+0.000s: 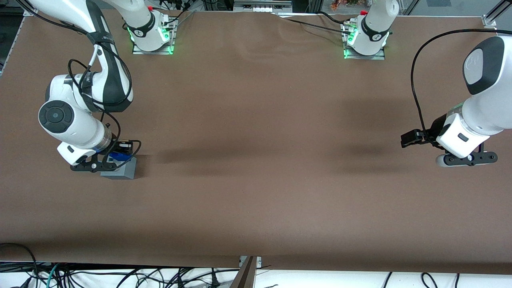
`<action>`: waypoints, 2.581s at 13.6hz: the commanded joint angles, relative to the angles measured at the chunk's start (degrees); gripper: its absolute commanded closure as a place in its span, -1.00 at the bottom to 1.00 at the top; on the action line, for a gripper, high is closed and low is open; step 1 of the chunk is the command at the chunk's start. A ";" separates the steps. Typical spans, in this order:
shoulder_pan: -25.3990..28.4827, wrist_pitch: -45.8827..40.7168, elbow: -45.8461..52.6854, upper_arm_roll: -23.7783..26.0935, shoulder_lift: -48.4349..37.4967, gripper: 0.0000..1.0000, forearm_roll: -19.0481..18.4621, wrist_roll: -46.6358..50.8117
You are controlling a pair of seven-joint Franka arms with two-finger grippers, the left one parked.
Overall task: Insert blue part into gray base with right arm
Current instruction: 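Lower the blue part into the gray base's square hole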
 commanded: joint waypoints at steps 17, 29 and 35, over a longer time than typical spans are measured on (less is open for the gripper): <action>-7.71 6.01 1.47 0.11 5.95 1.00 4.86 -14.81; -7.89 6.98 0.24 0.11 6.48 1.00 5.65 -15.00; -8.41 7.33 0.68 0.02 6.48 1.00 8.46 -15.35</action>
